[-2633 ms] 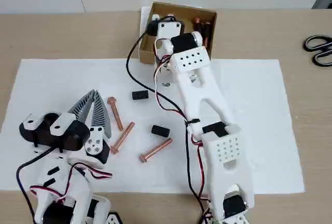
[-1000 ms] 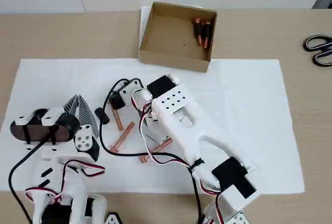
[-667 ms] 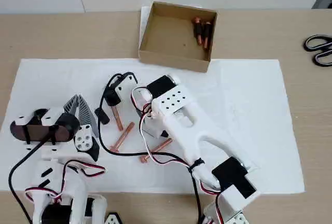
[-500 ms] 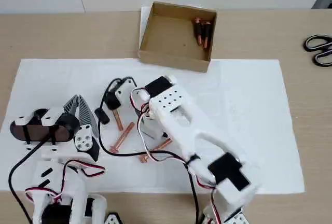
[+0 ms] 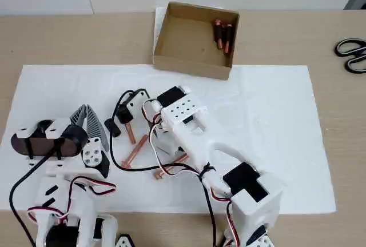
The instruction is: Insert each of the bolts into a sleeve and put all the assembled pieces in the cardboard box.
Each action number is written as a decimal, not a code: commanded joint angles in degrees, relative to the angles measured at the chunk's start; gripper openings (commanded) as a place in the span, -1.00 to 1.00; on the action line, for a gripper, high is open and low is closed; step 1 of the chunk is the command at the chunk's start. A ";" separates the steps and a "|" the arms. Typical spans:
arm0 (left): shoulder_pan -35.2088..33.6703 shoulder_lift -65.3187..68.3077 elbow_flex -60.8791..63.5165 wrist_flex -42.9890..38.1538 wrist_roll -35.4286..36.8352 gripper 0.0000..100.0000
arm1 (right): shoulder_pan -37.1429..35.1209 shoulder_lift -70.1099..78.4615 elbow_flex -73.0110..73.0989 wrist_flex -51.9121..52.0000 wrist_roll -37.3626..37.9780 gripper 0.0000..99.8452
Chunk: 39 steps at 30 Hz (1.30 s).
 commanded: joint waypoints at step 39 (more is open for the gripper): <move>-0.18 -0.53 -1.45 -0.26 0.09 -0.99 | 7.78 8.57 -23.12 10.59 -7.56 -0.89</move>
